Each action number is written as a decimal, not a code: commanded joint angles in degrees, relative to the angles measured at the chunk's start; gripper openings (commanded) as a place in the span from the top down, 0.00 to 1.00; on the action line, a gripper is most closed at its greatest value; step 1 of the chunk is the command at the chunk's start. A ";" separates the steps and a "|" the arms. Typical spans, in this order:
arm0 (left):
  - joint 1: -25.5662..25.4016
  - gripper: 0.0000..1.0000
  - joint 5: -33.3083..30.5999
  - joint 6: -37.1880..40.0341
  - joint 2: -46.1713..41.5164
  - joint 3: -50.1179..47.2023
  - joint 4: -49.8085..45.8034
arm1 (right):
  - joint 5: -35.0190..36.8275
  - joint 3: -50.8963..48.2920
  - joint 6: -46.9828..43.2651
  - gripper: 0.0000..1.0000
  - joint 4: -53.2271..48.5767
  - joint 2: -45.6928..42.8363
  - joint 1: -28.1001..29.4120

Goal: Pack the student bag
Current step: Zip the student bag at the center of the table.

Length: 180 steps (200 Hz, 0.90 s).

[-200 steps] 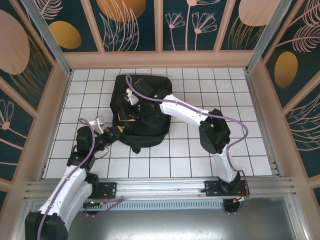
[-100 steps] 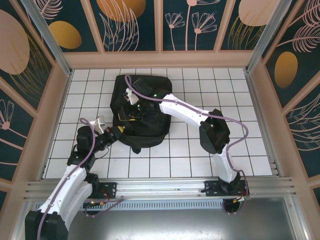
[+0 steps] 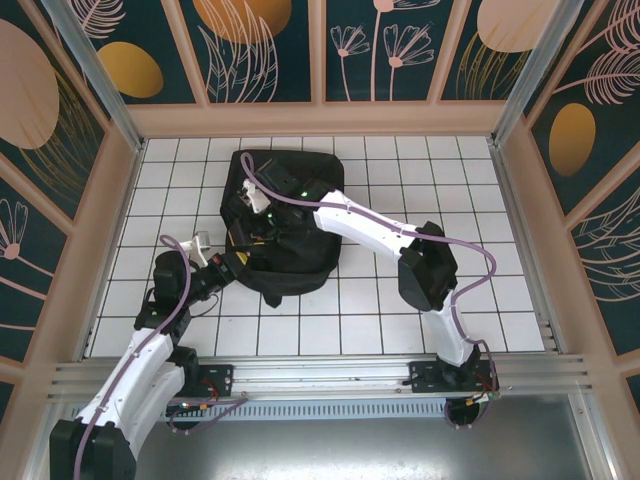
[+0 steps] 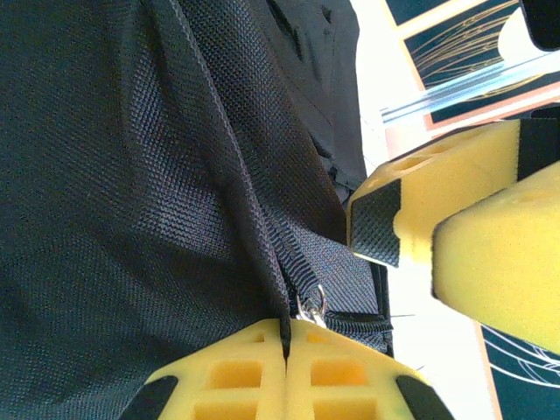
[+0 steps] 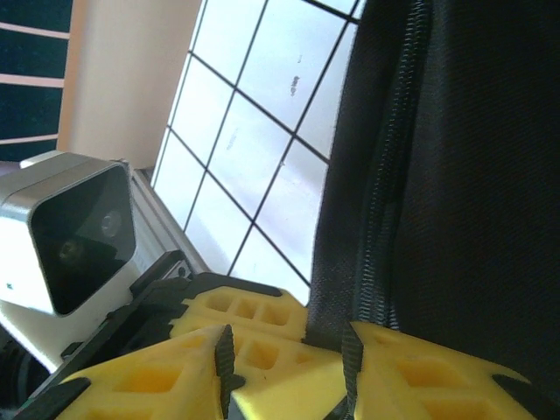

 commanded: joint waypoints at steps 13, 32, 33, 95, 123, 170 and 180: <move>-0.17 1.00 2.43 1.83 -0.08 3.14 2.24 | 2.11 0.50 -1.41 0.59 -1.73 1.37 -0.60; -0.12 1.00 2.73 1.97 -0.01 3.45 2.37 | 1.79 0.25 -1.41 0.59 -1.40 2.03 -0.85; -0.16 1.00 2.76 1.95 -0.04 3.45 2.37 | 1.72 0.23 -1.37 0.59 -1.38 2.08 -0.81; -0.17 1.00 3.45 2.46 0.21 4.02 2.76 | -1.65 -0.33 -0.75 0.59 -0.23 4.88 -0.96; -0.15 1.00 3.42 2.46 0.13 3.98 3.03 | -2.30 -0.27 -0.71 0.59 0.26 5.54 -0.34; -0.18 1.00 3.46 2.62 -0.22 4.33 2.82 | -1.80 -1.70 -0.31 0.85 0.52 5.79 -0.42; -0.11 1.00 3.28 2.77 -0.36 4.23 2.51 | -1.69 -2.00 -0.27 0.89 0.65 5.26 -0.59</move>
